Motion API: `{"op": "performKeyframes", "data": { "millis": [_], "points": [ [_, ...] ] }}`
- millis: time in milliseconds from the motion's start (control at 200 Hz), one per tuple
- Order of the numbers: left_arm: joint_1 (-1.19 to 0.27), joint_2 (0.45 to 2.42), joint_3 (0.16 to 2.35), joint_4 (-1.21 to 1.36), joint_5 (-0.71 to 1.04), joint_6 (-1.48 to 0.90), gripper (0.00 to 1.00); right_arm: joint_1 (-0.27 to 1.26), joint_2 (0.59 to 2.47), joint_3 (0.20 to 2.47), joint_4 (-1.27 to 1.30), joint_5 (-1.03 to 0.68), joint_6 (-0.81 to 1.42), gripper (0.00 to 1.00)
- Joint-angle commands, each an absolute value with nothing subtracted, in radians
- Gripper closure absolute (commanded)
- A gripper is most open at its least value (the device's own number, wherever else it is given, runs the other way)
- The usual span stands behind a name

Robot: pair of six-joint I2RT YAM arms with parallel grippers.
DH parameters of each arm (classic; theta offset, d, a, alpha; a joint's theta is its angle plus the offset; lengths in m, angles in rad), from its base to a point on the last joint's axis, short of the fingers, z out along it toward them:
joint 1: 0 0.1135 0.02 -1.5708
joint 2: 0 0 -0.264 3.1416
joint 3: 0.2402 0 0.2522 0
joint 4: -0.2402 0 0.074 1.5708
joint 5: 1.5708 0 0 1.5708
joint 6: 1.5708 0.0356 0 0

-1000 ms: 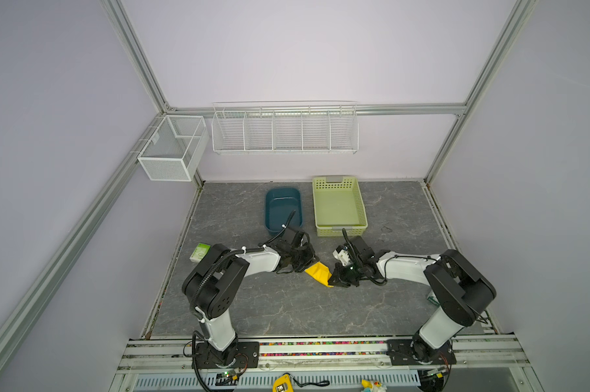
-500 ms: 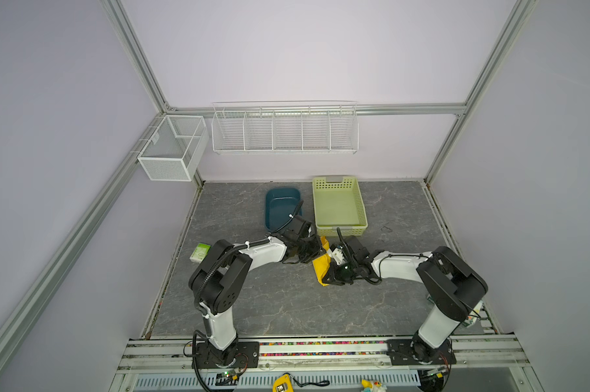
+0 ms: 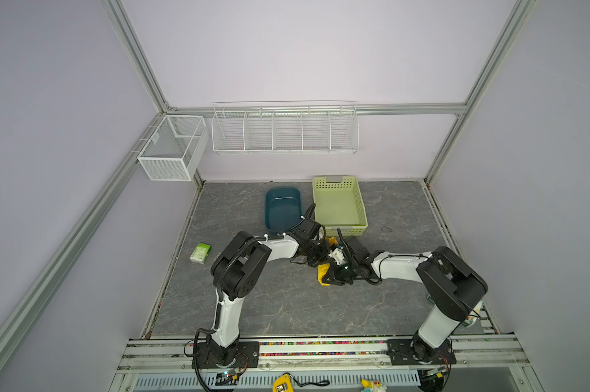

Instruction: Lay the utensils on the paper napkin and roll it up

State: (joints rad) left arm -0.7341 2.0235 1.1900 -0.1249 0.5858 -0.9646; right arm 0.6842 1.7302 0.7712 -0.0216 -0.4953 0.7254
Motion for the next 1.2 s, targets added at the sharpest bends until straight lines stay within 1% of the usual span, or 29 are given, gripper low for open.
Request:
{"op": "performKeyframes", "data": {
  "millis": [0,85,125,225,295,340,465,580,700,780,1095,1195],
  "points": [
    [-0.784,2.056,1.223,-0.146,0.683,-0.9,1.0,0.695,1.816,0.708,-0.169,-0.349,0.701,0.93],
    [-0.787,2.068,1.225,-0.206,0.676,-0.844,1.0,0.696,1.805,0.708,-0.166,-0.354,0.697,0.93],
    [-0.787,2.073,1.228,-0.234,0.664,-0.811,1.0,0.696,1.794,0.709,-0.167,-0.358,0.693,0.91],
    [-0.787,2.091,1.236,-0.303,0.633,-0.753,1.0,0.692,1.712,0.715,-0.185,-0.381,0.689,0.82],
    [-0.787,2.087,1.227,-0.312,0.626,-0.74,1.0,0.68,1.63,0.718,-0.203,-0.401,0.696,0.73],
    [-0.787,2.083,1.221,-0.318,0.623,-0.732,1.0,0.669,1.572,0.721,-0.221,-0.41,0.698,0.7],
    [-0.786,2.069,1.211,-0.324,0.62,-0.721,1.0,0.609,1.447,0.725,-0.271,-0.425,0.7,0.66],
    [-0.786,2.055,1.2,-0.326,0.622,-0.715,1.0,0.525,1.404,0.712,-0.287,-0.452,0.705,0.66],
    [-0.788,2.034,1.177,-0.32,0.627,-0.712,1.0,0.427,1.428,0.684,-0.254,-0.492,0.73,0.65],
    [-0.79,2.022,1.157,-0.309,0.639,-0.713,1.0,0.387,1.458,0.656,-0.176,-0.534,0.759,0.65],
    [-0.812,1.982,1.133,-0.29,0.685,-0.695,1.0,0.379,1.663,0.654,0.073,-0.646,0.83,0.63],
    [-0.815,1.975,1.129,-0.283,0.691,-0.692,1.0,0.384,1.712,0.666,0.1,-0.662,0.829,0.62]
  ]
}}
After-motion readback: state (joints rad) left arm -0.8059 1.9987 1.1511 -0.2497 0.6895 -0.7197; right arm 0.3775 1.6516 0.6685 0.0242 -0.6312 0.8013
